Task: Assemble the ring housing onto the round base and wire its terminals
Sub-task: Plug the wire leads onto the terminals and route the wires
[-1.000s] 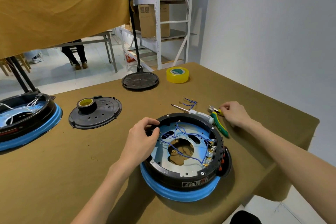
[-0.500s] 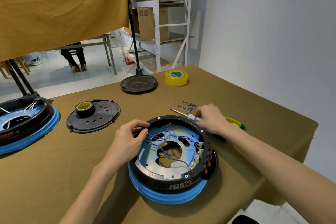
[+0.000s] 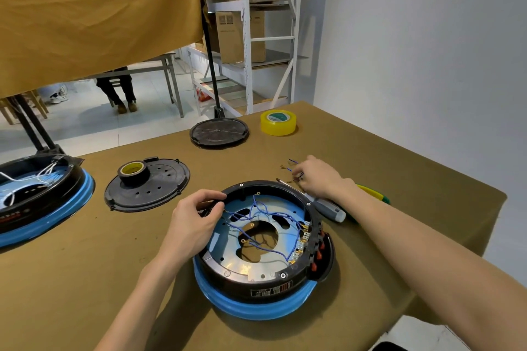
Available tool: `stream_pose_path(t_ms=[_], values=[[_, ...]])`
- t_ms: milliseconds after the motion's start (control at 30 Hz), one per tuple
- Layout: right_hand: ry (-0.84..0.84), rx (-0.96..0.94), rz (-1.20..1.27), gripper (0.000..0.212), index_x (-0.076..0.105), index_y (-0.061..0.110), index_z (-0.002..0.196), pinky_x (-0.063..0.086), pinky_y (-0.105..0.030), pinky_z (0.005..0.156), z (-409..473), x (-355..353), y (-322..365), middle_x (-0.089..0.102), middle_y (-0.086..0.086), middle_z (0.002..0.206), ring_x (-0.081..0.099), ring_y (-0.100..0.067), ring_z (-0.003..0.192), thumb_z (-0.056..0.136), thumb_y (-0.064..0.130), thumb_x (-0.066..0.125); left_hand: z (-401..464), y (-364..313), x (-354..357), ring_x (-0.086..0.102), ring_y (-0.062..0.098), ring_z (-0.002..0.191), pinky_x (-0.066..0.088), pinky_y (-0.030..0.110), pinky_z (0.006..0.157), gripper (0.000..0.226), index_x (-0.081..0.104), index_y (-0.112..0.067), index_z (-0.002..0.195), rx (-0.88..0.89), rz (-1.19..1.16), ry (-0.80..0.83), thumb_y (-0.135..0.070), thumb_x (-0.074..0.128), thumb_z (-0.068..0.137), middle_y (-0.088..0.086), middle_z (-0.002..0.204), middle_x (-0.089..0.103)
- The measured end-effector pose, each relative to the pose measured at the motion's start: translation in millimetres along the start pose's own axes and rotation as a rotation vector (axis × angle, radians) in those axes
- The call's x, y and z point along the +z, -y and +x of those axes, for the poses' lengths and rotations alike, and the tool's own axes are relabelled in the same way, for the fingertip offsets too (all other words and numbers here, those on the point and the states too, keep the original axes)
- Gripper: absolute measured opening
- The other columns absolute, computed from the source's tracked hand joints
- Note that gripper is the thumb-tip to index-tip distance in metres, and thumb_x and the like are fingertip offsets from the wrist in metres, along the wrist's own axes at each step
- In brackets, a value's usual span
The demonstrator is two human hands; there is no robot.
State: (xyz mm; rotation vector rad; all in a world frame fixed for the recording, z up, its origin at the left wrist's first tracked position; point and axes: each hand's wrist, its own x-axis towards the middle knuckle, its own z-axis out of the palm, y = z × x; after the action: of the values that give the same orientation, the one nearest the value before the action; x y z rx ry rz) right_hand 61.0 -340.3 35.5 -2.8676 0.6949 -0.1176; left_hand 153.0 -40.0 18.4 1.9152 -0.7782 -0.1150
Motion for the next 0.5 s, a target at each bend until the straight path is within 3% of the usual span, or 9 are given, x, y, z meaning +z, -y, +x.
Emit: stream_pose_path(t_ms=[100, 167, 367, 433, 500], values=[[-0.078, -0.057, -0.155, 0.023, 0.074, 0.023, 0.12, 0.045, -0.038, 0.083, 6.2, 5.9, -5.2, 0.056, -0.01, 0.116, 0.056, -0.033, 0.111, 0.102, 0.024, 0.06, 0.3, 0.0, -0.1, 0.063, -0.011, 0.101, 0.048, 0.012, 0.084, 0.017, 0.074, -0.03, 0.107, 0.002, -0.001, -0.001, -0.017, 0.065, 0.1, -0.019, 0.107, 0.072], [-0.186, -0.1, -0.122, 0.022, 0.076, 0.02, 0.118, 0.043, -0.036, 0.078, 1.9, 6.4, -7.0, 0.055, -0.009, 0.112, 0.053, -0.029, 0.107, 0.102, 0.024, 0.06, 0.7, 0.7, -0.3, 0.063, -0.011, 0.101, 0.048, 0.013, 0.086, 0.018, 0.074, -0.03, 0.107, 0.0, -0.005, -0.003, -0.017, 0.066, 0.099, -0.019, 0.107, 0.072], [-0.521, -0.112, 0.341, 0.015, 0.08, 0.019, 0.106, 0.044, -0.03, 0.073, -17.0, -24.6, 2.0, 0.068, 0.001, 0.097, 0.054, -0.01, 0.08, 0.098, 0.023, 0.067, 1.6, 0.9, 0.3, 0.065, -0.007, 0.101, 0.048, 0.013, 0.084, 0.018, 0.074, -0.033, 0.105, -0.006, -0.003, -0.008, -0.017, 0.066, 0.099, -0.02, 0.106, 0.072], [-0.588, -0.103, 0.497, 0.014, 0.08, 0.018, 0.105, 0.044, -0.023, 0.072, -23.7, -40.8, 5.4, 0.072, 0.006, 0.093, 0.057, 0.0, 0.076, 0.097, 0.02, 0.069, 0.9, -0.1, 0.5, 0.065, -0.006, 0.102, 0.048, 0.013, 0.084, 0.019, 0.074, -0.033, 0.105, -0.004, -0.002, -0.012, -0.017, 0.066, 0.099, -0.019, 0.106, 0.072], [-0.614, -0.09, 0.619, 0.014, 0.08, 0.017, 0.104, 0.048, -0.023, 0.072, -29.1, -52.9, 7.2, 0.074, 0.008, 0.088, 0.063, -0.002, 0.075, 0.097, 0.018, 0.069, -0.1, -1.4, 0.6, 0.064, -0.009, 0.1, 0.046, 0.009, 0.082, 0.019, 0.073, -0.034, 0.105, -0.003, 0.002, -0.011, -0.017, 0.066, 0.1, -0.02, 0.105, 0.072]])
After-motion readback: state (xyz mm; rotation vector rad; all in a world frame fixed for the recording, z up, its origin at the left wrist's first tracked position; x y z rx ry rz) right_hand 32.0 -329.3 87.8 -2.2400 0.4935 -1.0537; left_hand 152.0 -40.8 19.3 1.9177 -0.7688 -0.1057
